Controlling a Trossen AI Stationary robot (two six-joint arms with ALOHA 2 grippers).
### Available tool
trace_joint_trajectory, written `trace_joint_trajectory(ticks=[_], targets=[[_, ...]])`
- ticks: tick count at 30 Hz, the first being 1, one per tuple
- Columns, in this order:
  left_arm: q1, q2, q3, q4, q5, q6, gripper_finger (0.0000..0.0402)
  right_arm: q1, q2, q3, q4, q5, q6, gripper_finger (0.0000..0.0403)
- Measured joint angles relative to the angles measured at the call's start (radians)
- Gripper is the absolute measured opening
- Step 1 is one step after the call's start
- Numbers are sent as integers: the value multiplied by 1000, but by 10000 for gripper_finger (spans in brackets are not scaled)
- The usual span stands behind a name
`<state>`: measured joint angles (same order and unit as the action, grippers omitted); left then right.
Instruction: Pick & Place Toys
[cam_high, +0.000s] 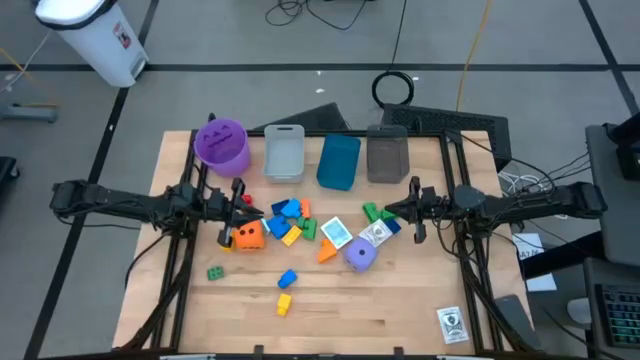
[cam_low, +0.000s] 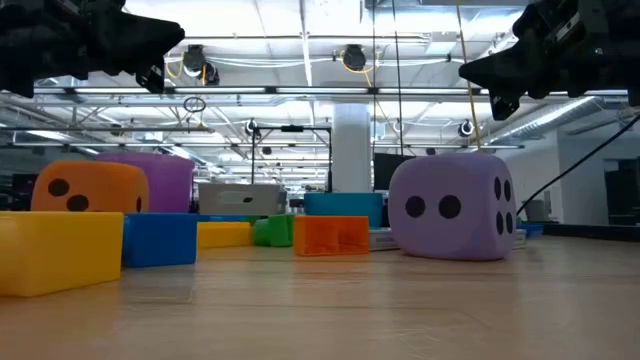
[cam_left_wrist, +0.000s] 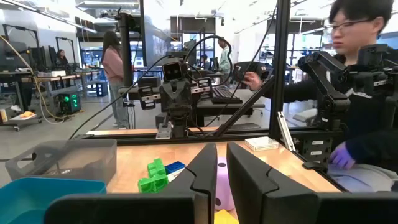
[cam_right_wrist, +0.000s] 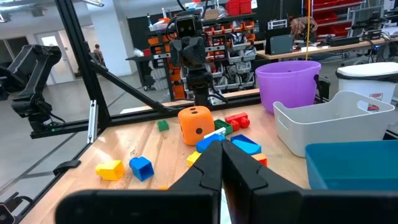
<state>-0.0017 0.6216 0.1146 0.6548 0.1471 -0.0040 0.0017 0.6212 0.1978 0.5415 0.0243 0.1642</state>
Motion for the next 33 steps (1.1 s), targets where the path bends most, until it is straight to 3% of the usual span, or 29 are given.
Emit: trace_joint_trajectory(ticks=[33], targets=[[0,0,0,0,0,0,47,0,0,0,41,0,8,0]])
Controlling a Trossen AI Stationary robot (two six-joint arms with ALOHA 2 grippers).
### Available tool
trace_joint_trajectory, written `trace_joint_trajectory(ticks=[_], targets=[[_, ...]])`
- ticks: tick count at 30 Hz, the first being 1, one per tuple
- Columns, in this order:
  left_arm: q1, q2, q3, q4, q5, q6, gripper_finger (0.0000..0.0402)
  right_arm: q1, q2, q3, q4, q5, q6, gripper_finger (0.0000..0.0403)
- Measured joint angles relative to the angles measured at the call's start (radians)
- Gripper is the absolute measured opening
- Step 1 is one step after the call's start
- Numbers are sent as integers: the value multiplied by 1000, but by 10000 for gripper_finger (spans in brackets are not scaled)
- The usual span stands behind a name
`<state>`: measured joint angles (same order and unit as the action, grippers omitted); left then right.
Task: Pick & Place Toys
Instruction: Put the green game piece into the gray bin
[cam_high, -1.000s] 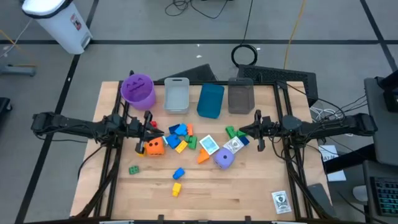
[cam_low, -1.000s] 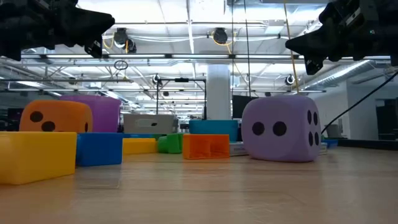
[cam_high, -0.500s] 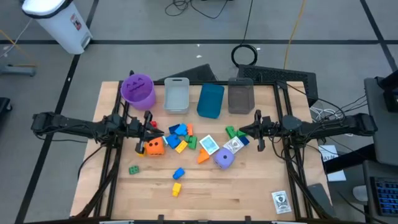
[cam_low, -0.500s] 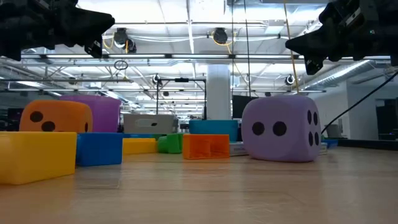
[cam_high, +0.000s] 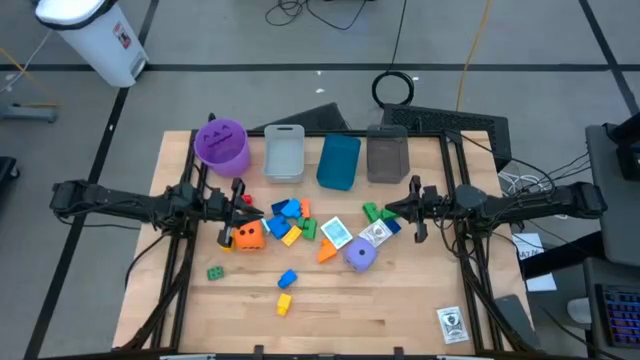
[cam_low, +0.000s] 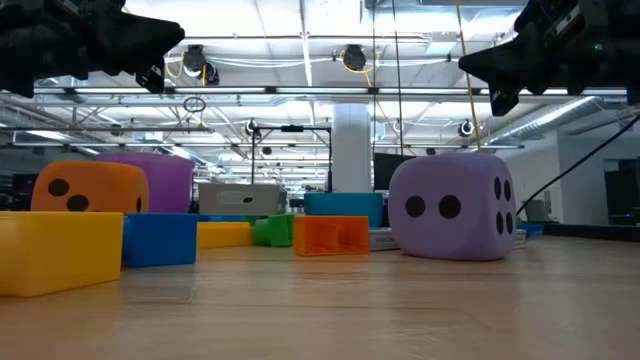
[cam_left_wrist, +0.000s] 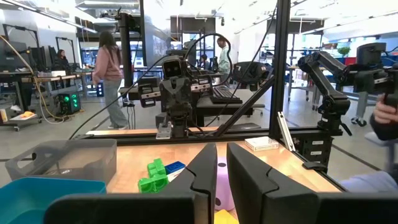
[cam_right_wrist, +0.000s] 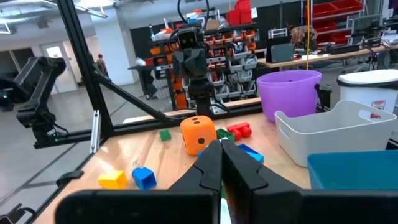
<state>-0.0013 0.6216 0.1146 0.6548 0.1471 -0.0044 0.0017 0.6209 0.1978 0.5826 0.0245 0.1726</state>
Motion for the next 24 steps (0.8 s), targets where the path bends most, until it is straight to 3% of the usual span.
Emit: trace_joint_trajectory(ticks=[15,24], targets=[[0,0,0,0,0,0,47,0,1,0,63,0,-1,0],[0,0,0,0,0,0,47,0,12,0,302,10,-1,0]])
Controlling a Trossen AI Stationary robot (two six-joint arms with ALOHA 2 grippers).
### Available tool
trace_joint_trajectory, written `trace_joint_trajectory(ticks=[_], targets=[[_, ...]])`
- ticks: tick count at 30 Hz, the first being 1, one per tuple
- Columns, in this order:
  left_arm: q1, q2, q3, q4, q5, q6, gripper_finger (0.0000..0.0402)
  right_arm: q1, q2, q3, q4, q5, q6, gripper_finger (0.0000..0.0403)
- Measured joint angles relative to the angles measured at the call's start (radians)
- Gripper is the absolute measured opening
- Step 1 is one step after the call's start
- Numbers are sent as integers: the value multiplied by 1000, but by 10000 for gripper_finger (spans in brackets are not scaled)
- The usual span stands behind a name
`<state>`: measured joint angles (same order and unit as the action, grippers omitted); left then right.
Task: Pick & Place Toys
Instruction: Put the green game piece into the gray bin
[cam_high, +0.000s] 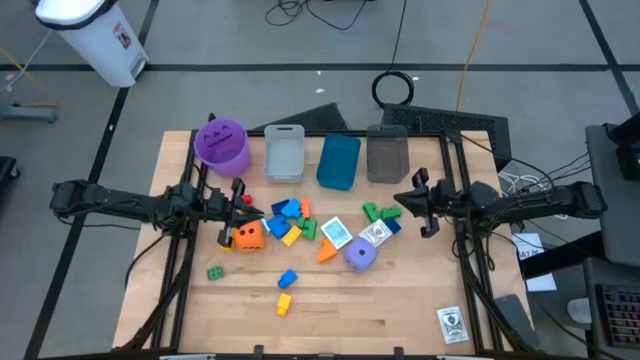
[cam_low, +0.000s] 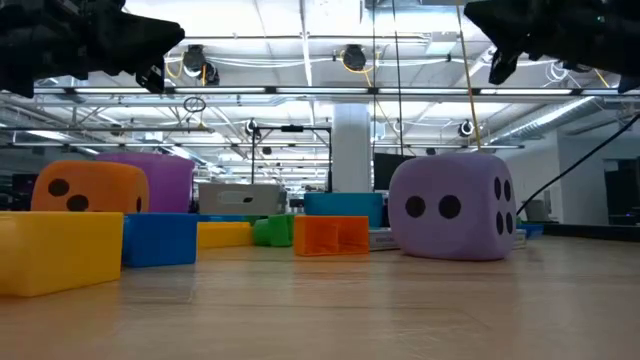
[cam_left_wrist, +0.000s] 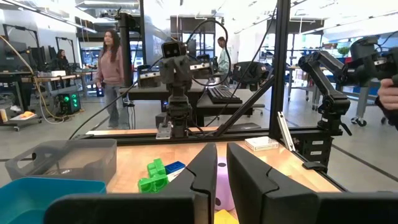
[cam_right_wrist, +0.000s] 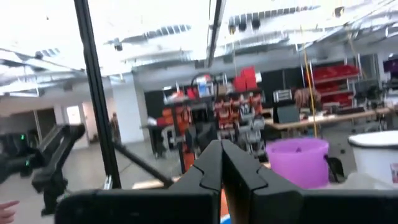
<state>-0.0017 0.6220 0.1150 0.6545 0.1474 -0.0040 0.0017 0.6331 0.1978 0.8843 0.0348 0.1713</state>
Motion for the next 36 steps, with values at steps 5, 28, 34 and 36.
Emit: trace_joint_trajectory(ticks=[5,28,34,36], targets=[[0,0,0,0,0,0,47,0,1,8,12,48,0,0],[2,0,0,305,-47,92,47,-74,262,179,-72,178,-277,0],[2,0,0,306,-153,81,47,-126,327,334,-504,174,-244,0],[1,0,0,305,-151,65,47,-133,350,386,-637,173,-243,0]])
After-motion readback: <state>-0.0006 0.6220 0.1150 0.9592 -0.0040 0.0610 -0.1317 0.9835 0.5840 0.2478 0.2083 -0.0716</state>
